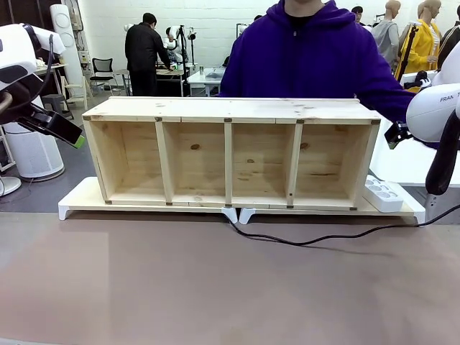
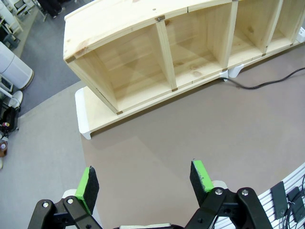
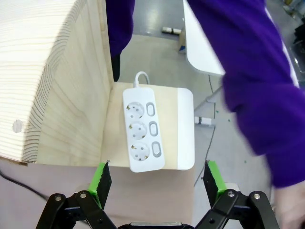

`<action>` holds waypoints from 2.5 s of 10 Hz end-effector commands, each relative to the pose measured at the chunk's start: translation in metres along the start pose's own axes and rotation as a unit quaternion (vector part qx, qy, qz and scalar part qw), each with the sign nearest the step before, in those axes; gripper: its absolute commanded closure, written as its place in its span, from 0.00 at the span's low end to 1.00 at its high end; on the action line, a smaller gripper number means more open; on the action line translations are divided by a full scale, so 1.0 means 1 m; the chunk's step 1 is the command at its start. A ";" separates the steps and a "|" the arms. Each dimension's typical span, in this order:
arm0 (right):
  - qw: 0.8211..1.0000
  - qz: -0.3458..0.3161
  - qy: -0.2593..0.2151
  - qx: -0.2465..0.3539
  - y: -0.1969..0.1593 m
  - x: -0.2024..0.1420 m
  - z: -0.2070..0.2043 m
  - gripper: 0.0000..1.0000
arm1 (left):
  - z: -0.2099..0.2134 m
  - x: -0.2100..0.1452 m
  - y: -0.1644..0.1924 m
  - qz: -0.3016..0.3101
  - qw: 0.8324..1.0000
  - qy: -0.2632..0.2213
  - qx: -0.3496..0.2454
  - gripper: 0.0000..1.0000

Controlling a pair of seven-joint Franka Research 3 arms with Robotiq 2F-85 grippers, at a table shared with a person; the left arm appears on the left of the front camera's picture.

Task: Perform cable management.
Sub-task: Release the Power Cable when the human grasps it.

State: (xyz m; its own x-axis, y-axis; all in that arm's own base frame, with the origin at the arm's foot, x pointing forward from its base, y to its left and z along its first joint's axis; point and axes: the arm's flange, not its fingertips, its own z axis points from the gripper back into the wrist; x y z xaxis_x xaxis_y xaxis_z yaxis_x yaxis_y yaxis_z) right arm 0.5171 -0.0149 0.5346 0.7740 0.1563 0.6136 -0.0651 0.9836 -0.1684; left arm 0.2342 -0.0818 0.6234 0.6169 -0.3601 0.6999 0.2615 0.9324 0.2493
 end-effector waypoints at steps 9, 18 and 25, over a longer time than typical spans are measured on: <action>1.000 -0.002 0.001 0.000 0.001 0.000 0.000 0.00 | 0.004 0.005 -0.007 -0.008 0.999 -0.025 -0.027 0.00; 1.000 -0.002 0.001 0.000 0.001 0.000 0.000 0.00 | 0.004 0.005 -0.007 -0.008 0.999 -0.025 -0.027 0.00; 1.000 -0.002 0.001 0.000 0.001 0.000 0.000 0.00 | 0.004 0.005 -0.007 -0.008 0.999 -0.025 -0.027 0.00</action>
State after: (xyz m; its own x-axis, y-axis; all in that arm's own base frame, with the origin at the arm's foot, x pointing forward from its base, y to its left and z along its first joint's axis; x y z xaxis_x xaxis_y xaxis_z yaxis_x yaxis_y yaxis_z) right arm 0.5171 -0.0150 0.5345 0.7742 0.1560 0.6134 -0.0649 0.9836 -0.1683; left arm 0.2354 -0.0889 0.6285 0.5684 -0.3698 0.7350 0.3169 0.9228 0.2193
